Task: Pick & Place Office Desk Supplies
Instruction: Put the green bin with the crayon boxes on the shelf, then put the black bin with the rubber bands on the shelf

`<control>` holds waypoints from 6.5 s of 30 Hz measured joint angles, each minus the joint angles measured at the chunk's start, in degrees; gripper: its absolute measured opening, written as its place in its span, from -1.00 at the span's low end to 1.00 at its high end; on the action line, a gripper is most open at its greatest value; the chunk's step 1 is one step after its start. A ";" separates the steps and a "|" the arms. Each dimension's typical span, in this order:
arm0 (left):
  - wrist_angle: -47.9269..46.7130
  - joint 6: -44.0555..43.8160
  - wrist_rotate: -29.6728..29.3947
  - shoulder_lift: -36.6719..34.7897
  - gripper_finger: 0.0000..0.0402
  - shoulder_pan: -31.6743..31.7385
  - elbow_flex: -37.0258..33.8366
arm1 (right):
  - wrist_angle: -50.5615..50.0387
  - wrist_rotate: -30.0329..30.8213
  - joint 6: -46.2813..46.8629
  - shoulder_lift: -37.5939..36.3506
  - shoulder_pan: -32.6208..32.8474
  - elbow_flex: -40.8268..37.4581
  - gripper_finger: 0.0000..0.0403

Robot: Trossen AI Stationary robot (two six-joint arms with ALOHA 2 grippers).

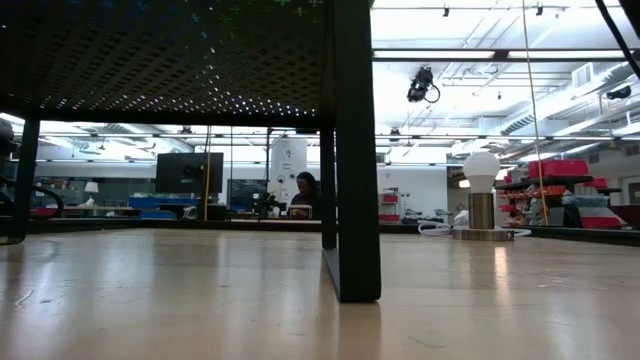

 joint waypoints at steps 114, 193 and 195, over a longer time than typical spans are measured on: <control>-47.73 -15.88 7.46 -30.54 -0.07 -9.64 12.00 | 61.74 21.83 -13.56 -82.28 10.39 -88.43 -0.97; 14.88 -25.93 -2.93 -28.23 -0.07 -9.73 -33.13 | 88.65 37.65 -6.19 -110.03 9.92 -132.26 -0.97; 15.09 -26.53 -2.90 -28.24 -0.07 -9.74 -33.11 | 88.67 37.65 -6.41 -110.05 9.92 -132.26 -0.97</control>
